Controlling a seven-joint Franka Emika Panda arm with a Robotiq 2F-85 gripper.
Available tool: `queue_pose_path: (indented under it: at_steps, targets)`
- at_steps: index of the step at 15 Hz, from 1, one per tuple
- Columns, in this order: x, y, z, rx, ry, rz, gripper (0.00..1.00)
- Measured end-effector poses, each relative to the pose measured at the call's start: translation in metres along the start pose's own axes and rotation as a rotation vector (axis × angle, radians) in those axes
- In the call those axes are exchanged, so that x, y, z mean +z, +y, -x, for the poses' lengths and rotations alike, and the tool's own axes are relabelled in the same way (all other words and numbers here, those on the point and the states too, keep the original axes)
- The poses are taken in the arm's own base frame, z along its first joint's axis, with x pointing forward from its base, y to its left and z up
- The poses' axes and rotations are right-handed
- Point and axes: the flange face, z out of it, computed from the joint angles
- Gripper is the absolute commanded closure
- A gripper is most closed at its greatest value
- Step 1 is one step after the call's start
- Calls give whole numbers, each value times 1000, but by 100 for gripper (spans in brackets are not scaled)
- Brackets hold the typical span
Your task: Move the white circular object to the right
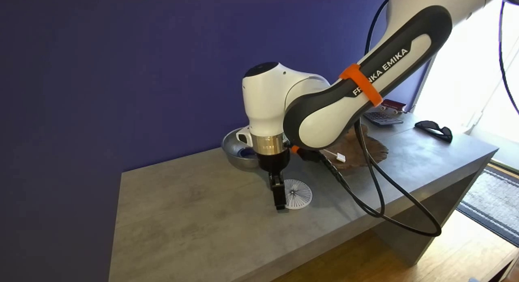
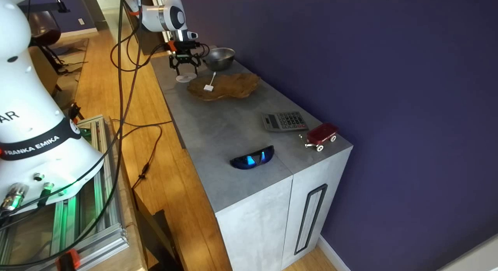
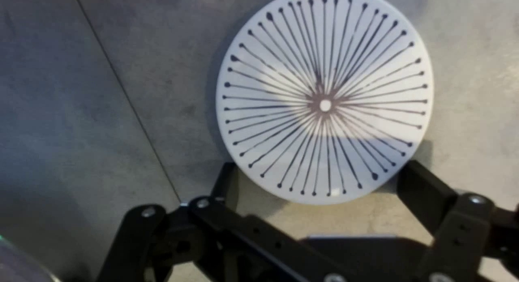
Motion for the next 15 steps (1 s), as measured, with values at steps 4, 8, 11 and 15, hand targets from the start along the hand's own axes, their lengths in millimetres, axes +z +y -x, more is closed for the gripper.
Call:
queue_pose_path:
  at_steps: [4,8,11,15]
  targets:
    - [2,4,11,-4,-22,4,0]
    - [0,5,12,-4,-23,4,0]
    - [2,7,13,-18,-27,10,0]
    - [4,11,20,-71,-42,25,0]
